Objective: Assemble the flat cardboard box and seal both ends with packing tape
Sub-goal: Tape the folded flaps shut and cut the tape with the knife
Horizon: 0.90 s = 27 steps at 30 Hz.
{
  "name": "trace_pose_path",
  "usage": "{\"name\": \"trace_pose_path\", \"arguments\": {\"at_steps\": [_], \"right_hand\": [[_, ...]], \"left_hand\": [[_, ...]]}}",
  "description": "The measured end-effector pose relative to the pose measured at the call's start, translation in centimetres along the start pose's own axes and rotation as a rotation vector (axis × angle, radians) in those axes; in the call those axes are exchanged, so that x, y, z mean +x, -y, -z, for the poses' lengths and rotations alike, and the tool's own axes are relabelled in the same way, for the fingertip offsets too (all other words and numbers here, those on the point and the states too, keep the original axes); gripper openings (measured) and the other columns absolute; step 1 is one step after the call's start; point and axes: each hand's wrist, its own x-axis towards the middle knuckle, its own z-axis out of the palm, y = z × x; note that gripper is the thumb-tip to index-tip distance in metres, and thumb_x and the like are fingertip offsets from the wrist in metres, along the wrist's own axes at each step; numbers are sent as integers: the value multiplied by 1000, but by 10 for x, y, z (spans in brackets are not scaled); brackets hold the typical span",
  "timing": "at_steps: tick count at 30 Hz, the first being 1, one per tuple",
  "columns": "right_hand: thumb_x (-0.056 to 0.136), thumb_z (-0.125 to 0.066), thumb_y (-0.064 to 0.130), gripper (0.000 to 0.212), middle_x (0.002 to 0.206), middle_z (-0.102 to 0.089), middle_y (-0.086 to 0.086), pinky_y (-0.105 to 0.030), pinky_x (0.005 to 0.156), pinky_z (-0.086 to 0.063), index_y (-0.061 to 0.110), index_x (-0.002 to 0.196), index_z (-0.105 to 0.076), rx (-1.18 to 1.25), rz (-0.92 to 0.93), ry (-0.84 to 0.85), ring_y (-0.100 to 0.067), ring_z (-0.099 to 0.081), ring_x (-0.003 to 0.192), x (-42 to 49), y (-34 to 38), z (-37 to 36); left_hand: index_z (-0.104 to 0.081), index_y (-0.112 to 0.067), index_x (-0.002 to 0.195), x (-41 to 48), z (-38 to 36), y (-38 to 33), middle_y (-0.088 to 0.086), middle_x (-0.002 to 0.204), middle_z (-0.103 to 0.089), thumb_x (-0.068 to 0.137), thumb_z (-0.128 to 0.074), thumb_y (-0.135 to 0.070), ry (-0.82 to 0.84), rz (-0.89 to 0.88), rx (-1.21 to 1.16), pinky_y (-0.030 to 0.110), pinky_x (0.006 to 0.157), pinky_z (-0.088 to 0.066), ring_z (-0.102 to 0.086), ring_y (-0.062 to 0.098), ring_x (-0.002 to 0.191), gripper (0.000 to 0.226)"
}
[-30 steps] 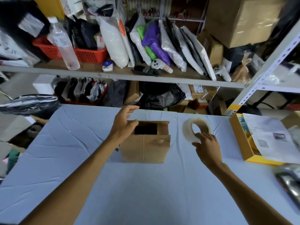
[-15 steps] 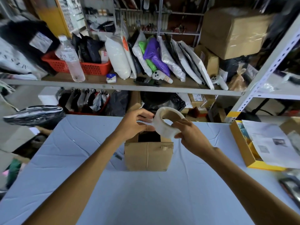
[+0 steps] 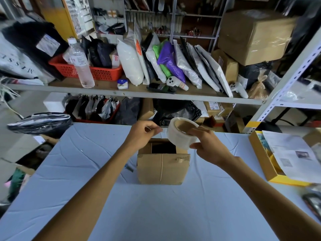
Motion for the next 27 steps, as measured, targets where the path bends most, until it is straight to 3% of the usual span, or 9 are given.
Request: {"name": "trace_pose_path", "arguments": {"at_steps": [4,8,11,14,18,23,25,27], "right_hand": [[78,-62,1,53,113,-61,-10,-30,73,-42,13,129,-55,45,23,21,-27,-52,99,-2,6,-1],[88,-55,16,25,106,-62,-13,-28,69,-35,5,111,-56,-198,-32,34,-31,-55,95,-2,6,3],[91,-55,36,29,97,-64,-7,-31,70,-40,10,103,-57,-267,-117,21,-28,-59,87,-1,4,4],[76,-71,51,40,76,-59,-1,-31,58,-37,12,84,-61,-95,-259,-31,-23,-56,72,0,8,13],[66,-75,57,46,69,-60,-1,-35,56,-42,16,66,-54,-79,-244,-85,-23,-55,67,-2,11,18],[59,-81,54,44,61,-56,3,-30,51,-38,16,61,-58,116,-147,-18,-12,-50,57,-2,7,28],[59,-86,44,41,61,-57,-6,-27,49,-36,11,62,-61,277,-87,12,-12,-48,54,-3,7,33],[60,-83,46,45,68,-58,-15,-33,52,-38,6,66,-63,376,-49,16,-22,-51,59,-5,4,37]], "left_hand": [[-76,-13,86,-3,1,-2,-12,77,-67,82,-72,-21,-62,-8,69,12,69,-44,-61,0,74,11],[-76,-16,79,-13,14,-4,-24,65,-55,84,-69,-12,-140,-130,292,14,60,-38,-54,-5,64,9],[-76,-15,82,-19,19,-7,-24,67,-53,84,-70,-12,-161,-179,349,12,57,-37,-53,-4,62,8],[-76,-13,90,-24,23,-4,-10,80,-71,83,-72,-18,-120,-104,206,8,68,-46,-63,-1,75,10],[-76,-16,93,-30,25,0,-5,88,-74,81,-74,-23,-124,62,21,17,79,-52,-67,3,85,14],[-77,-18,90,-32,33,-2,-3,90,-74,79,-76,-23,9,224,-89,13,65,-48,-65,2,78,13],[-76,-15,90,-33,38,-3,3,88,-73,76,-78,-25,34,291,-128,19,66,-51,-61,7,72,17],[-76,-12,92,-35,44,-3,7,85,-72,73,-80,-26,64,323,-143,21,65,-51,-59,8,68,23]]}}
